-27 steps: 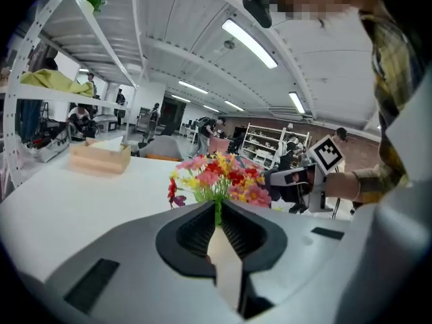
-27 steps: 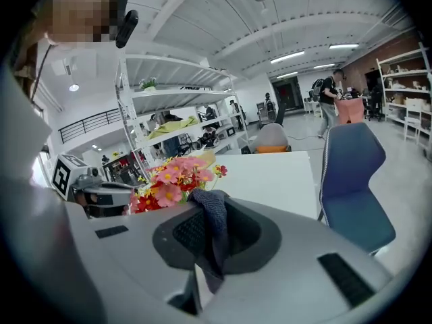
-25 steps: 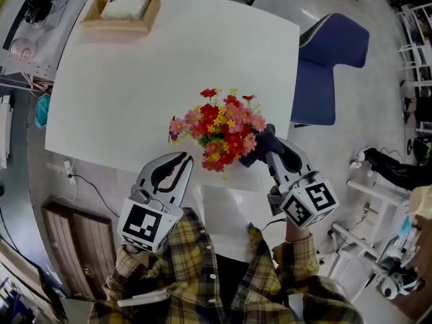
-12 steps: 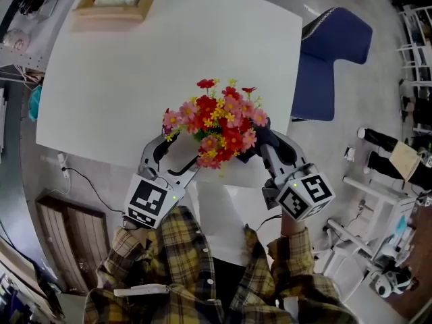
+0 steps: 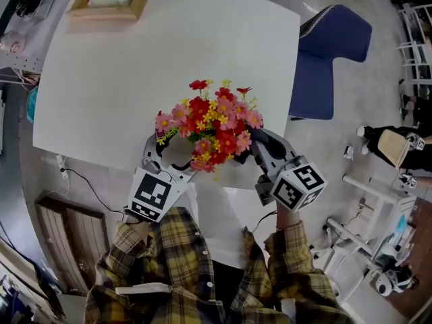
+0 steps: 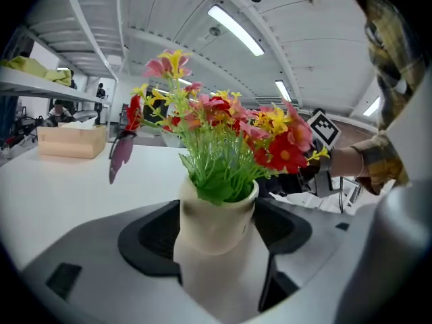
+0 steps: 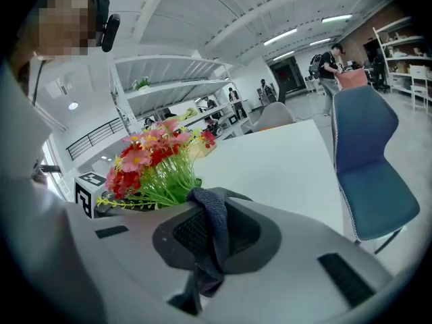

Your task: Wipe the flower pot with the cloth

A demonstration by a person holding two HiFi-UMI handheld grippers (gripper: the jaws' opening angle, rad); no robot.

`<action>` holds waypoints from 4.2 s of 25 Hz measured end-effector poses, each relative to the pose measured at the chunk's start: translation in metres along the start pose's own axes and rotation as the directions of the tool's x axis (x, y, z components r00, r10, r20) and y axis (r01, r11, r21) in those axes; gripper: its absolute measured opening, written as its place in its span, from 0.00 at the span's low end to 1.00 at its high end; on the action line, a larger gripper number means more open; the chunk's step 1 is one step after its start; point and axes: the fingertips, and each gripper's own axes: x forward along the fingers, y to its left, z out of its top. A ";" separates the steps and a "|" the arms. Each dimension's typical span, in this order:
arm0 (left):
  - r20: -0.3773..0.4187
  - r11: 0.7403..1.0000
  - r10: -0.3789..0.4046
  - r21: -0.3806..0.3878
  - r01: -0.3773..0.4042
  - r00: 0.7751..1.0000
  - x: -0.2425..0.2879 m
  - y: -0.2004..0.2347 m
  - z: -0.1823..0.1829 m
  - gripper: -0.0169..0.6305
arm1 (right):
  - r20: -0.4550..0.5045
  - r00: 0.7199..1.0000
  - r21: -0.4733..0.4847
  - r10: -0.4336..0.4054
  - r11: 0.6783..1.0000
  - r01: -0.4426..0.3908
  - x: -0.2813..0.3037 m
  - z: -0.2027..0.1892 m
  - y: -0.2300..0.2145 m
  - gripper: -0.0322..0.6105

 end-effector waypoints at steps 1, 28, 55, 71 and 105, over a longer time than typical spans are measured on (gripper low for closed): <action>-0.003 1.000 -0.006 0.010 0.006 1.000 0.001 -0.001 0.000 0.54 | -0.005 1.000 0.002 0.014 1.000 -0.014 0.002 -0.002 0.001 0.08; -0.118 0.986 -0.089 0.132 0.105 0.989 0.013 -0.005 -0.001 0.54 | -0.178 0.959 -0.066 0.222 0.969 -0.237 0.039 0.010 -0.005 0.08; -0.332 0.763 -0.481 0.296 0.574 0.811 0.037 0.026 0.013 0.54 | -0.346 0.816 -0.099 0.463 0.847 -0.523 0.116 0.047 0.006 0.07; -0.096 0.993 -0.109 0.023 0.112 0.989 -0.025 0.002 -0.004 0.54 | -0.088 0.985 0.119 0.147 0.984 -0.136 0.076 0.028 -0.009 0.08; -0.033 0.994 -0.079 0.074 0.081 0.996 -0.015 0.016 0.009 0.63 | -0.133 0.958 0.147 0.252 0.961 -0.232 0.080 0.004 0.041 0.08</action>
